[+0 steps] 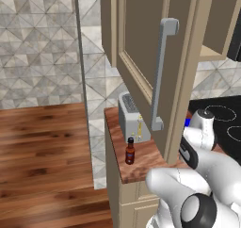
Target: There are various items on the counter. Only move the condiments/shakers into the cabinet.
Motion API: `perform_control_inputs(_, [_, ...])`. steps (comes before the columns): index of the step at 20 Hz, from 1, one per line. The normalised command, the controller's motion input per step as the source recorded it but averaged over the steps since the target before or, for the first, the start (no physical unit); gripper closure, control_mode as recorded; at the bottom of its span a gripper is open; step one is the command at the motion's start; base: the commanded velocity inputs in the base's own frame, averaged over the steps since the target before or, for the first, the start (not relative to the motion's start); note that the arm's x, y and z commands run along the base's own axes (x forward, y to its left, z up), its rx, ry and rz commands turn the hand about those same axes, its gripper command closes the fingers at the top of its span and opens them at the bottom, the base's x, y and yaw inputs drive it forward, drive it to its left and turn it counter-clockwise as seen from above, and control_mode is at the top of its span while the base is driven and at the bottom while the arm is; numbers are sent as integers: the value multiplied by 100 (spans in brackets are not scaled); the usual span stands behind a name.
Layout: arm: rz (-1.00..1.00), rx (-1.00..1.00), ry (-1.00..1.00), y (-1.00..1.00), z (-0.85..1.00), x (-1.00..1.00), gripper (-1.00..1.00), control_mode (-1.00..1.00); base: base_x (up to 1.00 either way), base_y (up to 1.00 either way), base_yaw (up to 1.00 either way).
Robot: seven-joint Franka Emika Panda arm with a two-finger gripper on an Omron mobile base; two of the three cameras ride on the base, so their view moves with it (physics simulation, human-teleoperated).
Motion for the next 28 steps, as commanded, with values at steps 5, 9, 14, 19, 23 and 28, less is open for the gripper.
perform_control_inputs(5, [0,0,0,0,-3,0,100,-100,0,0,0])
perform_control_inputs(9, [0,0,-2,0,7,0,100,-100,0,0,0])
perform_control_inputs(14, [0,0,-20,8,64,0,100,-100,0,0,0])
perform_control_inputs(19, [0,0,-26,31,100,1,100,-100,0,0,0])
perform_control_inputs(23, [-1,-3,-21,57,100,19,100,-100,0,0,0])
perform_control_inputs(28, [-4,-7,-22,60,100,21,100,-100,0,0,0])
